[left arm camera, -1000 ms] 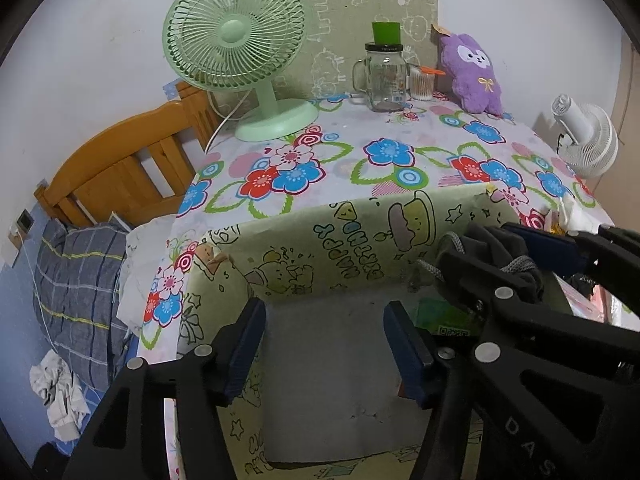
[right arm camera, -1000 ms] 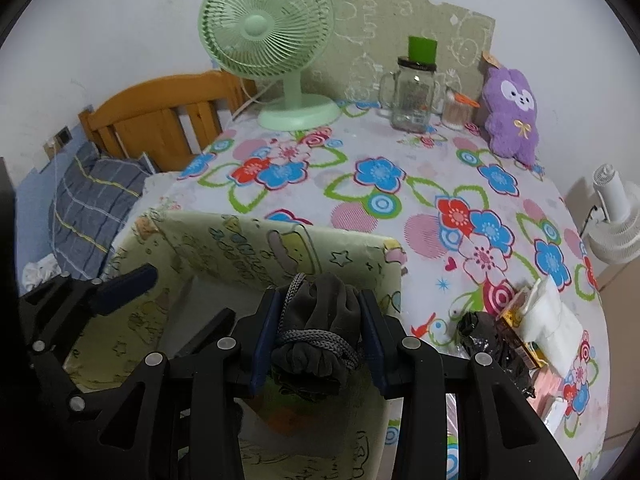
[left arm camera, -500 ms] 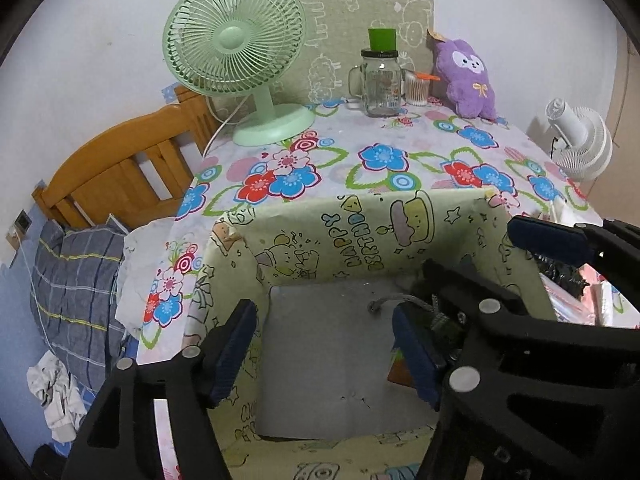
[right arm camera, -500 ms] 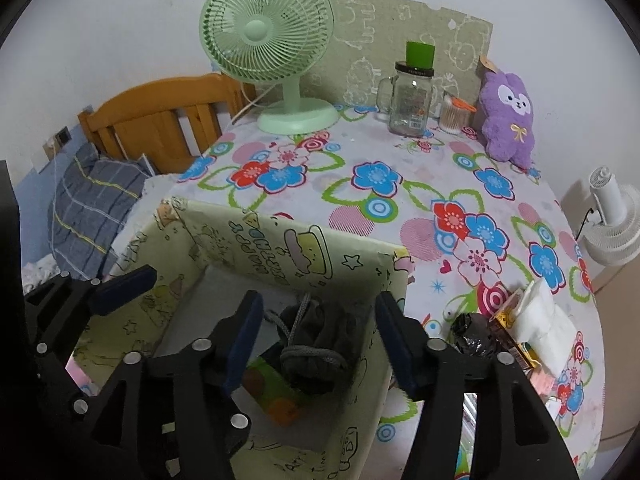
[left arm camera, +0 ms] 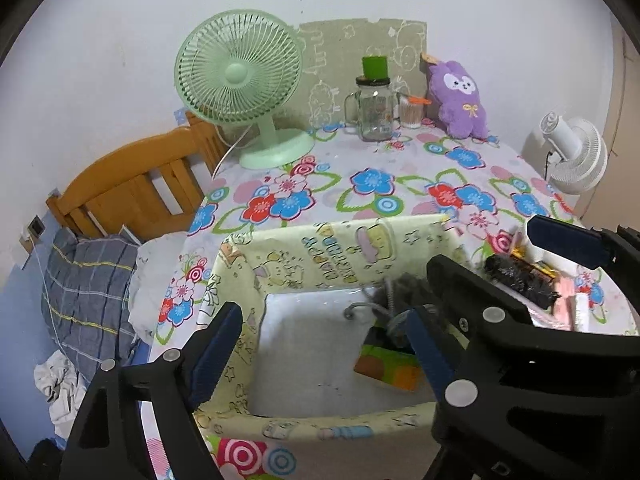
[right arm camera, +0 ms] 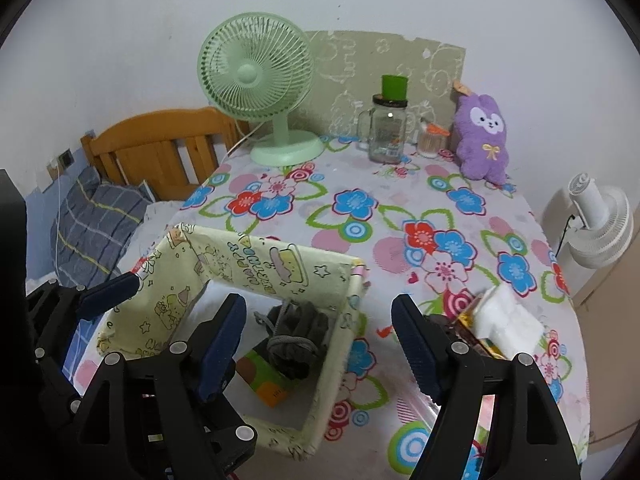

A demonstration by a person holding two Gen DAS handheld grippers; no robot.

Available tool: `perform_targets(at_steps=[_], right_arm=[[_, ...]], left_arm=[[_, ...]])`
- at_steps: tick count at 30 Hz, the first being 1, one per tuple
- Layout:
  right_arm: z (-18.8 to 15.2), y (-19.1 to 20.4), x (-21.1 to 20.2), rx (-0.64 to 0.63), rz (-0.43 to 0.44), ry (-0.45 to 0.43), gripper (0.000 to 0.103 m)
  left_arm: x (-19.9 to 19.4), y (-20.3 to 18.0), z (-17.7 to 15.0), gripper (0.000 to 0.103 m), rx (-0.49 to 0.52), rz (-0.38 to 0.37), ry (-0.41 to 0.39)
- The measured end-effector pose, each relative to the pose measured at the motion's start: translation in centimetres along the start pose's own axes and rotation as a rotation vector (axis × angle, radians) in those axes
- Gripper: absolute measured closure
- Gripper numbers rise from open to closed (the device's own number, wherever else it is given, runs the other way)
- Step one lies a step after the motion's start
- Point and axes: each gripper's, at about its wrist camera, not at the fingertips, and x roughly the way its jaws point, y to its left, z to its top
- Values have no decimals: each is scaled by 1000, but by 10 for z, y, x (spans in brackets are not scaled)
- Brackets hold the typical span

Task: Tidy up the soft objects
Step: 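Withdraw both tools from the storage box back to the pile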

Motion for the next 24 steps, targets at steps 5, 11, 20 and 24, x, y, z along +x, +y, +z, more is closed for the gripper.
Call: perform_targets(at_steps=[5, 11, 20, 24], right_arm=[[-2, -12, -18, 16, -12, -31, 24], [-6, -26, -38, 30, -36, -73, 19], [-12, -49, -65, 44, -65, -117, 15], [-13, -58, -76, 45, -86, -140, 11]], left_arm=[[-14, -12, 2, 17, 0, -14, -29], [-28, -28, 3, 16, -8, -36, -55], [-47, -51, 5, 16, -12, -92, -98], [-55, -61, 7, 16, -10, -105, -119]])
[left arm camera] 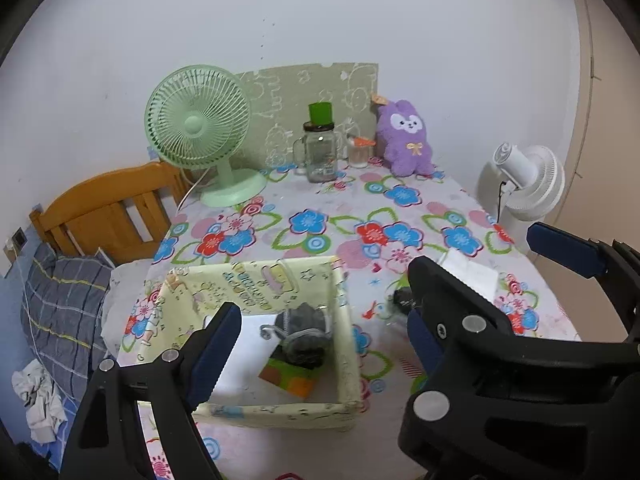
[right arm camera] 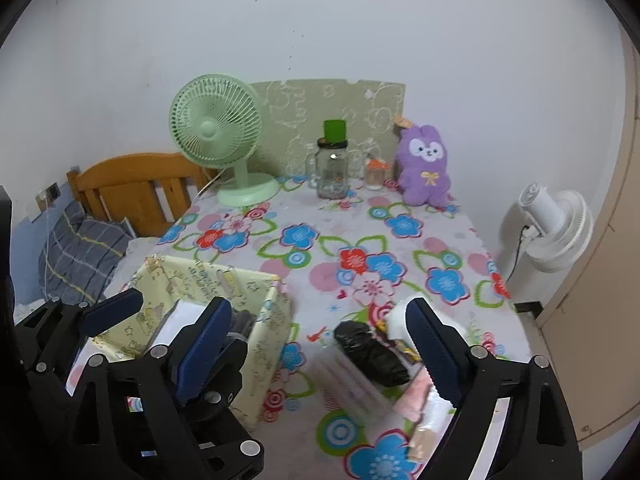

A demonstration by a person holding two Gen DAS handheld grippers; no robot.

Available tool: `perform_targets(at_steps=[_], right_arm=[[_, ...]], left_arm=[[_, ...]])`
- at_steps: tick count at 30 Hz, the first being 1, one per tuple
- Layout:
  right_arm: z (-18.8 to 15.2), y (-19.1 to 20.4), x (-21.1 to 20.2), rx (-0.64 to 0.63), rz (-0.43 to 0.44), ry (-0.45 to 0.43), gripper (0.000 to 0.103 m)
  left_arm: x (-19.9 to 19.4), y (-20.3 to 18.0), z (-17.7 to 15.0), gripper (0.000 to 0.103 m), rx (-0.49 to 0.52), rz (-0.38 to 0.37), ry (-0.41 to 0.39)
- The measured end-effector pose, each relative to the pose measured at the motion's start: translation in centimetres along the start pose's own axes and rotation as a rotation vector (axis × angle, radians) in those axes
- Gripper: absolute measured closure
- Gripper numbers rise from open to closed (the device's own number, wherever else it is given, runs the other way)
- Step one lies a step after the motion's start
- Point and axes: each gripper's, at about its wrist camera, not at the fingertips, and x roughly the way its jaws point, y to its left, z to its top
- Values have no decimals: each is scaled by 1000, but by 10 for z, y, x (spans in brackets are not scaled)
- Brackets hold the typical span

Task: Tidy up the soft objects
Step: 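Withdraw both tools from the storage box back to the pile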

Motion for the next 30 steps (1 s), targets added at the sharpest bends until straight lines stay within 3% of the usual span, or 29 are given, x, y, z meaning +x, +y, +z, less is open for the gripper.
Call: perform_targets(at_steps=[8, 30], right_arm=[[-5, -24, -12, 18, -32, -21, 2], [-33, -81, -27, 33, -120, -77, 1]], left_arm=[[-4, -26, -2, 16, 14, -40, -15], [6, -86, -12, 16, 62, -87, -59]])
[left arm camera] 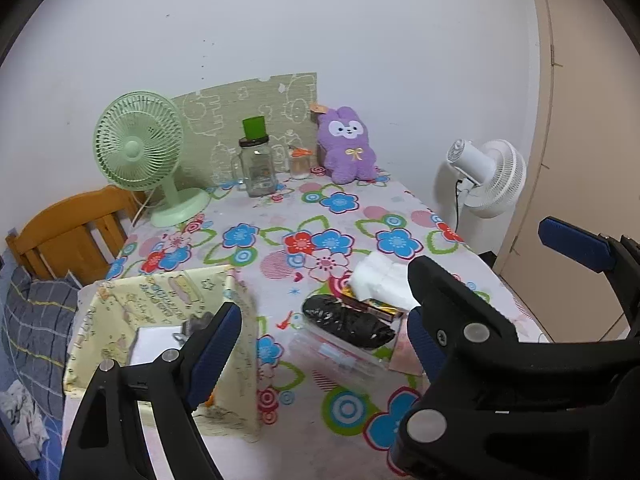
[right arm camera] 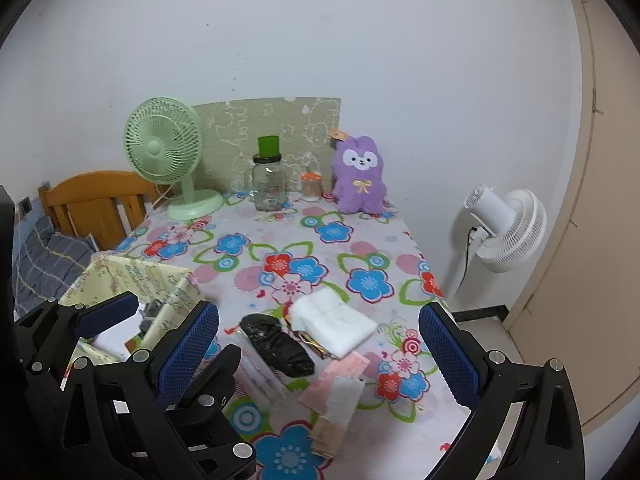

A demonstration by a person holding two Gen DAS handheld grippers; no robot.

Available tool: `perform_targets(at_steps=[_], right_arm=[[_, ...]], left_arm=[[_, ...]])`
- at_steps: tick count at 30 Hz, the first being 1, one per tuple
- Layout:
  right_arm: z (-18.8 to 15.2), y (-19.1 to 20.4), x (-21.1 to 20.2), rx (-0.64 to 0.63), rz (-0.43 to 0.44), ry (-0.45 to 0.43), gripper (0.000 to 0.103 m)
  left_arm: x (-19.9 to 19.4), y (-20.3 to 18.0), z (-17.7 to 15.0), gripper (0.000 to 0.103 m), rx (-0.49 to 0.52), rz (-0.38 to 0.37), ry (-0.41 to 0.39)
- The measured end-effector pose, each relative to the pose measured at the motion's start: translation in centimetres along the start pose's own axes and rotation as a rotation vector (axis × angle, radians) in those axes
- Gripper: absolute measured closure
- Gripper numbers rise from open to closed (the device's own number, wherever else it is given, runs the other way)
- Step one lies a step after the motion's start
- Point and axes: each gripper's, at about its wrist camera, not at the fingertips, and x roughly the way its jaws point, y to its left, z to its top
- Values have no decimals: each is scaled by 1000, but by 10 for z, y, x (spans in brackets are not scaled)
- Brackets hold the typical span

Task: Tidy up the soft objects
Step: 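Withdraw both tools from the storage box back to the pile, then grasp the white-and-tan rolled item with the right tool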

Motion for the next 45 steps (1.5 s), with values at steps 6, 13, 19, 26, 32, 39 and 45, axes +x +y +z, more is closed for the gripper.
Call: perform_targets(at_steps=[6, 13, 19, 26, 32, 39, 45], right_arm=[[-11, -14, 7, 10, 7, 7, 1], [-28, -29, 23, 35, 33, 46, 1], [-44, -37, 37, 57, 20, 78, 2], [-61, -48, 61, 123, 26, 151, 14], [-78, -45, 82, 130, 28, 213, 22], [-90, -45, 100, 164, 46, 276, 27], [-98, -45, 115, 203, 68, 352, 47]], left_arm=[[14, -12, -6, 16, 6, -25, 14], [32, -21, -18, 16, 16, -66, 39], [53, -29, -26, 16, 35, -84, 93], [72, -29, -37, 16, 70, -83, 111], [95, -26, -50, 17, 69, -81, 178], [108, -20, -60, 17, 56, -71, 215], [115, -25, -66, 18, 82, -79, 250]])
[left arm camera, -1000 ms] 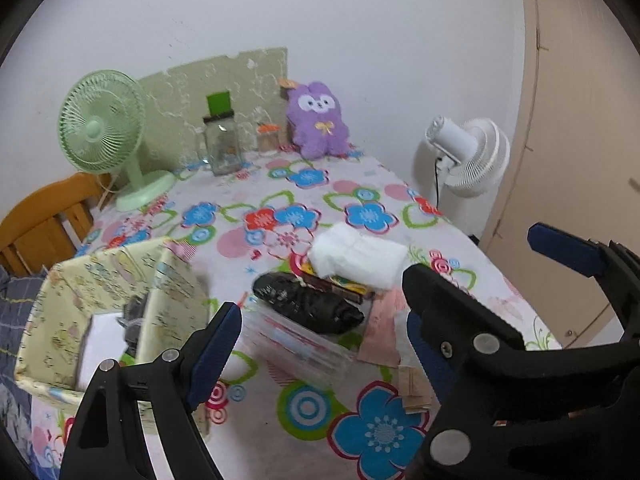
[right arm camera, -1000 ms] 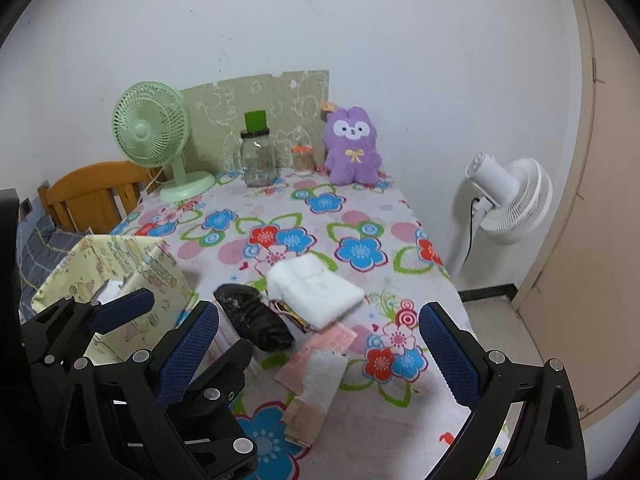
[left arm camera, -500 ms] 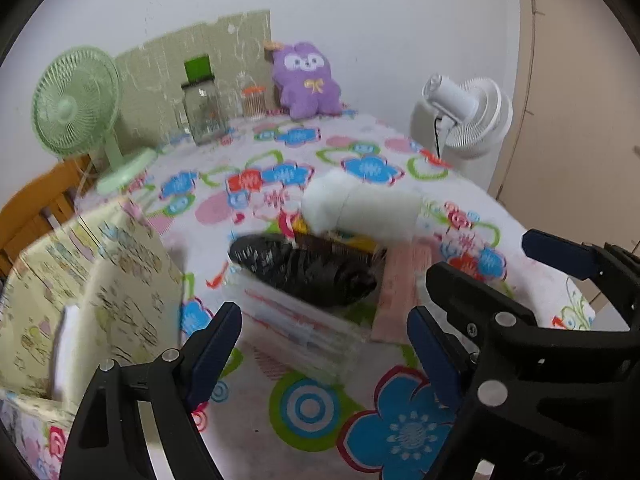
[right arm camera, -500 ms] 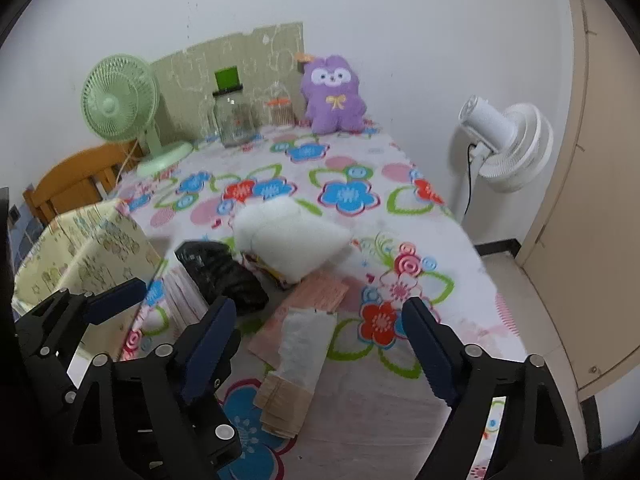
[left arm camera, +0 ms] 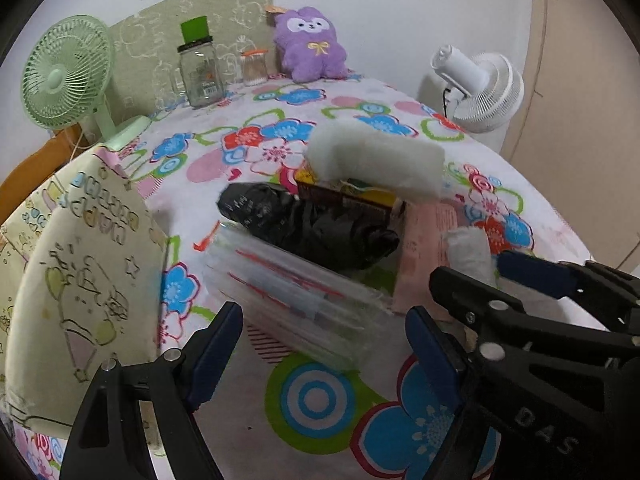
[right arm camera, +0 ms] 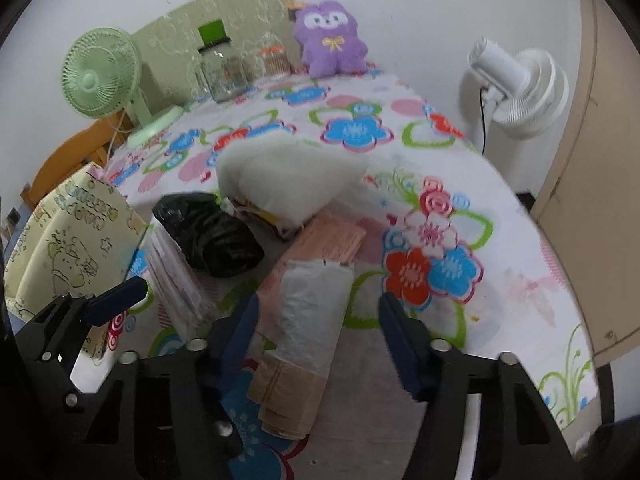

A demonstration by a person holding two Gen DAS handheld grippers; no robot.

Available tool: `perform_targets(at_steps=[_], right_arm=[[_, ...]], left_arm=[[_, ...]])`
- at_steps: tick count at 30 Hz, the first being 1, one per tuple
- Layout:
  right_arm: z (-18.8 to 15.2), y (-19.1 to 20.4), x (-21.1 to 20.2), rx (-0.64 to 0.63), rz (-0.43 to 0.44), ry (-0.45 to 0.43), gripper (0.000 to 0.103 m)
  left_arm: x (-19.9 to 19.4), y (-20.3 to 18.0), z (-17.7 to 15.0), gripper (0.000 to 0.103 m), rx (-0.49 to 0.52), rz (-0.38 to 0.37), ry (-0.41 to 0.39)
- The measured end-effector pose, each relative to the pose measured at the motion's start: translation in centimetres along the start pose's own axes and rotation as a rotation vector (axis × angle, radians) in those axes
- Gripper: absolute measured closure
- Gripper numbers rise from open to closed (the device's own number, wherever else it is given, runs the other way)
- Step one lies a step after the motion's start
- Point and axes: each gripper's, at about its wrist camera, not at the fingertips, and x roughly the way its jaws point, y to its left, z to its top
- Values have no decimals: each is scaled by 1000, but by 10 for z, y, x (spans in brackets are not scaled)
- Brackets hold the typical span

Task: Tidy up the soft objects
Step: 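Grasp the white-and-tan rolled item with the right tool, then grasp the clear plastic bag with the left tool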

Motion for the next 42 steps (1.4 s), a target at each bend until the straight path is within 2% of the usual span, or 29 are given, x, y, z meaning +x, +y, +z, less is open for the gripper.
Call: perform_targets(at_steps=[2, 8, 15, 18, 22, 29, 35, 37, 42], right_arm=[[-2, -1, 4, 6, 1, 23, 52], [-4, 1, 5, -1, 9, 35, 78], [3, 7, -5, -23, 0, -4, 80], [9, 9, -9, -32, 0, -18, 80], [17, 13, -9, -41, 0, -29, 80], [25, 19, -2, -64, -8, -21, 80], [26, 25, 3, -73, -9, -8, 80], [26, 26, 3, -75, -10, -6, 80], [24, 30, 3, -78, -10, -2, 80]], left_arm=[[1, -2, -2, 18, 6, -4, 8], [1, -3, -3, 18, 4, -7, 6], [-4, 6, 6, 18, -48, -12, -16], [-3, 10, 12, 18, -73, -20, -12], [2, 14, 19, 18, -103, 12, 3], [9, 17, 21, 18, -115, 18, 22], [12, 25, 19, 33, -132, 0, 44], [12, 27, 18, 46, -137, -8, 53], [10, 30, 14, 62, -146, -40, 61]])
